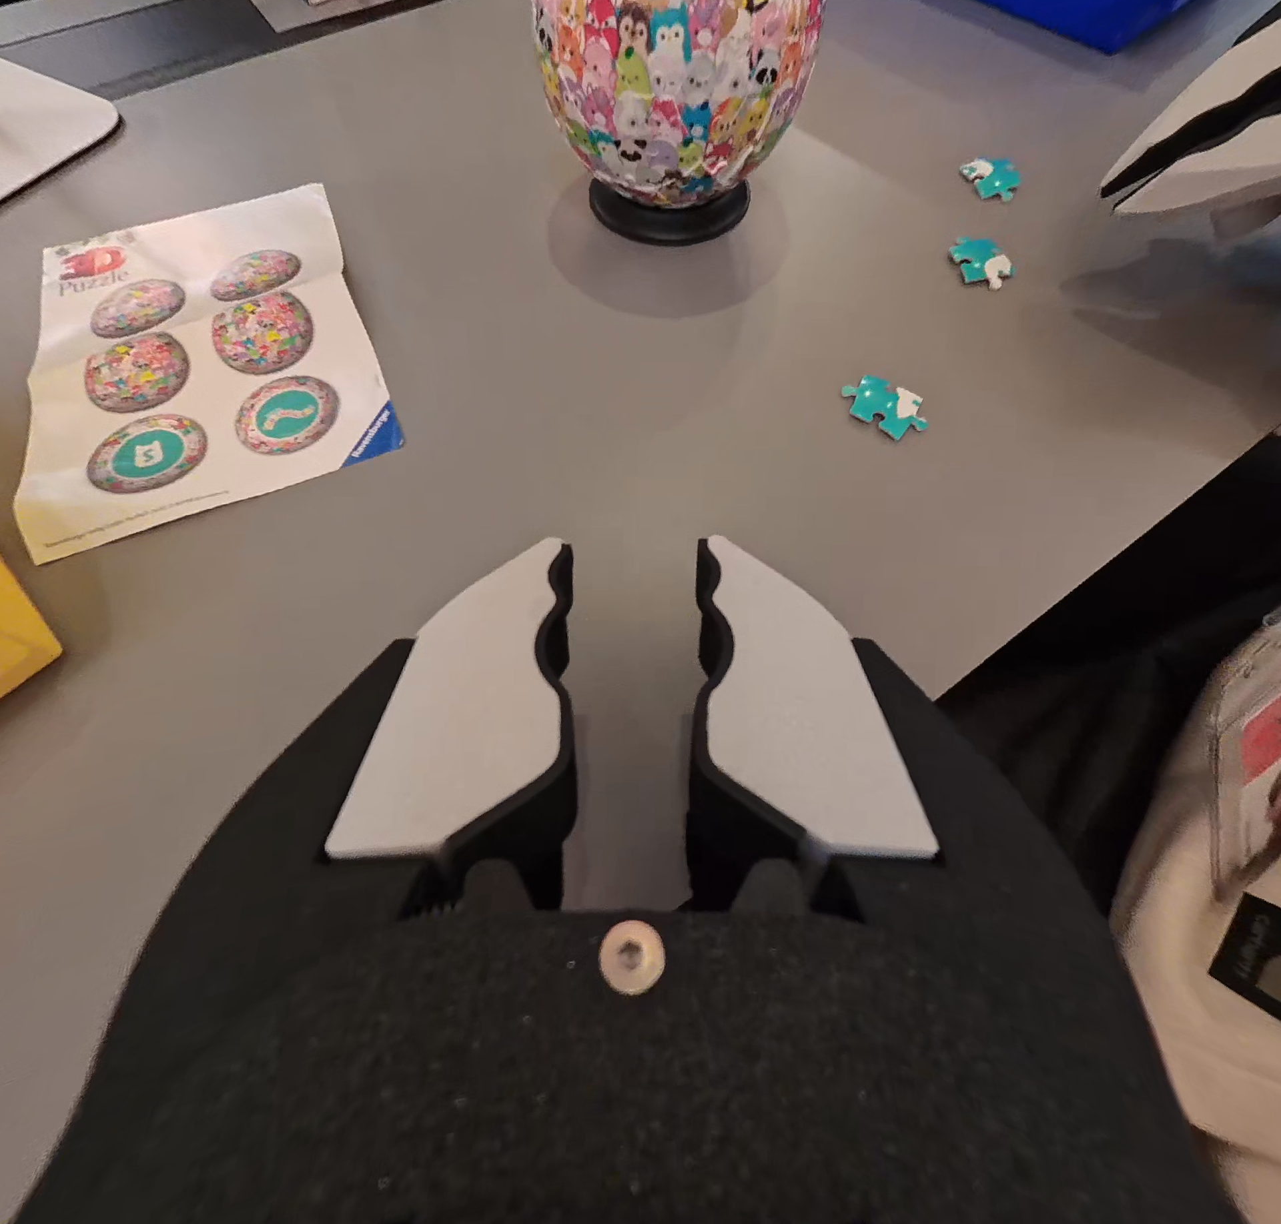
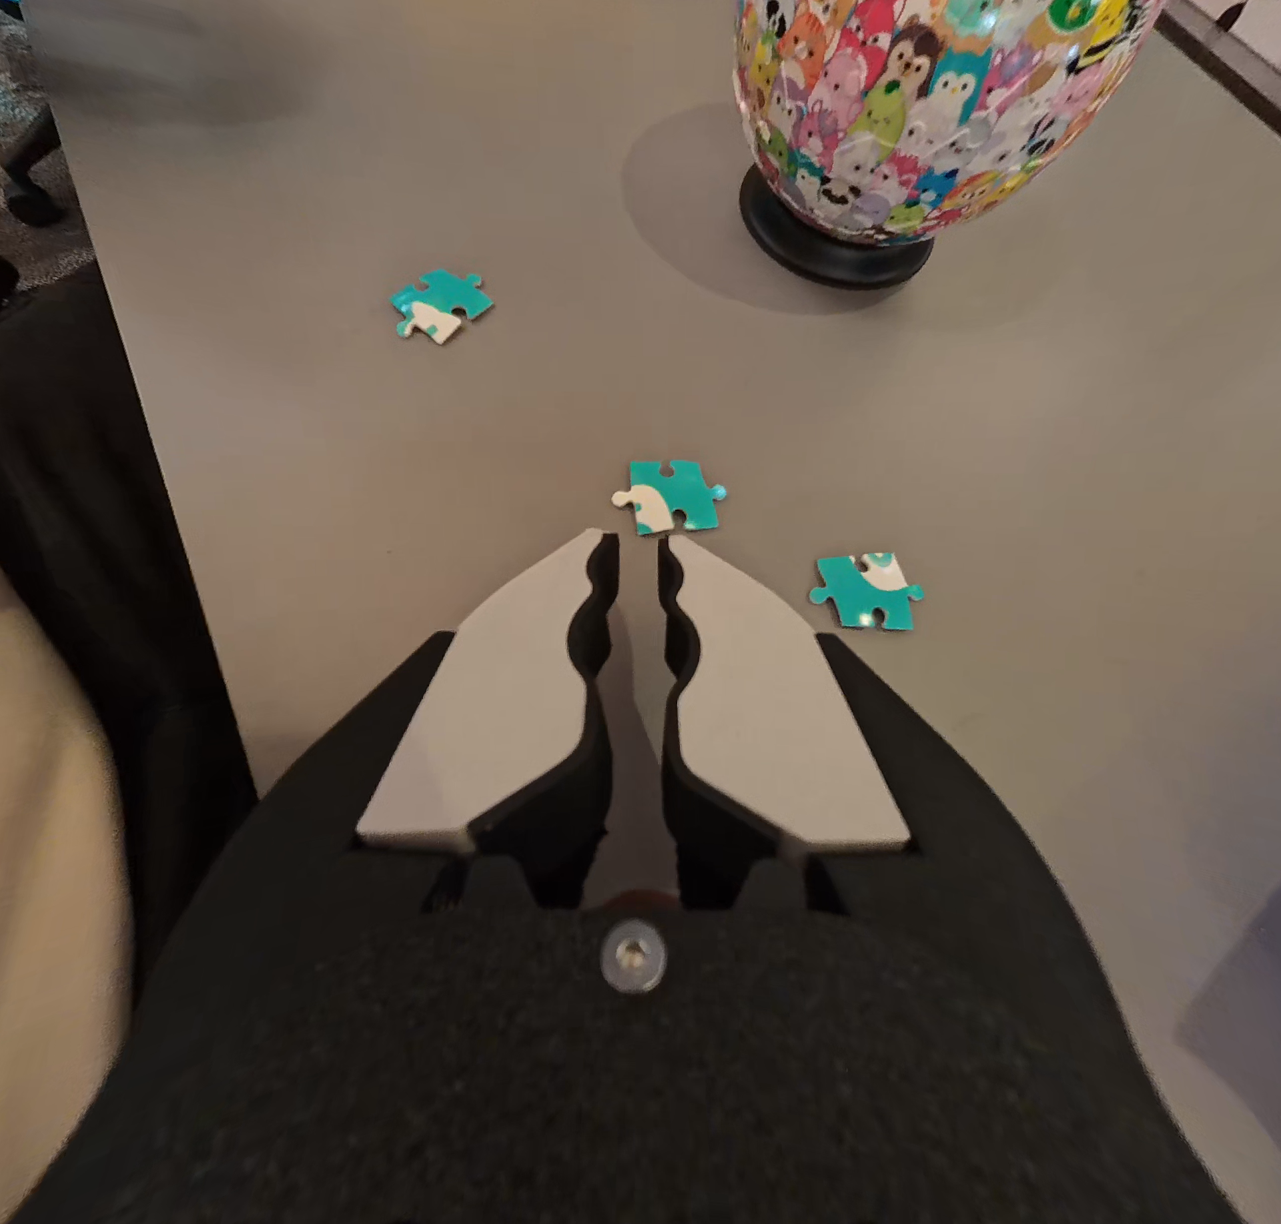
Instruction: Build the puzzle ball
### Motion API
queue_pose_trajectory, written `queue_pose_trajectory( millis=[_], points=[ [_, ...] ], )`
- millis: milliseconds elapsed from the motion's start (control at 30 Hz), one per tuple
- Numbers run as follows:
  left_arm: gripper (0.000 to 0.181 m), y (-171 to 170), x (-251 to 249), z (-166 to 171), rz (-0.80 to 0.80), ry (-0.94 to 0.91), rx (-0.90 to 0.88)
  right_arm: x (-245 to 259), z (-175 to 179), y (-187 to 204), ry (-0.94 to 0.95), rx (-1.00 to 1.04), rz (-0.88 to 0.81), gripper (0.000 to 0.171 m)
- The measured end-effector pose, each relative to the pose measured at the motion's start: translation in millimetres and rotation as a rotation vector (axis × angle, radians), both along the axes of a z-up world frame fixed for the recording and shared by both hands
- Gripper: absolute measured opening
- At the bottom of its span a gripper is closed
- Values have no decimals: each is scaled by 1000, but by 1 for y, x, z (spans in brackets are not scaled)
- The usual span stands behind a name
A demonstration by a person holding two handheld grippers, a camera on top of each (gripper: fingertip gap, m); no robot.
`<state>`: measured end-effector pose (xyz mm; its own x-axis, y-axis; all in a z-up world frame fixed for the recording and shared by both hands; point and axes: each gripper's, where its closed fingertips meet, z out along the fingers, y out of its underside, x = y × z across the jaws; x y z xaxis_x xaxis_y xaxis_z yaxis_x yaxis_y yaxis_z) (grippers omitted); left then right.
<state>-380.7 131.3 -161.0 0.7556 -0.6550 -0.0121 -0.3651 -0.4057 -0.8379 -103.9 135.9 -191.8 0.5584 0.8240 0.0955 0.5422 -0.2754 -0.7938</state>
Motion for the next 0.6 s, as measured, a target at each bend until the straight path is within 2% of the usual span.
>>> queue_pose_trajectory(
  millis=[367,500,600],
  points=[
    [38,7,-20,-8,62,-56,-57,-1,-4,18,6,-6,-18,11],
    [38,8,-15,-9,54,-90,-72,-2,-9,25,4,-35,-18,13],
    [38,8,-9,-17,24,-49,-88,-2,-8,27,-9,-11,-11,13]
  ],
)
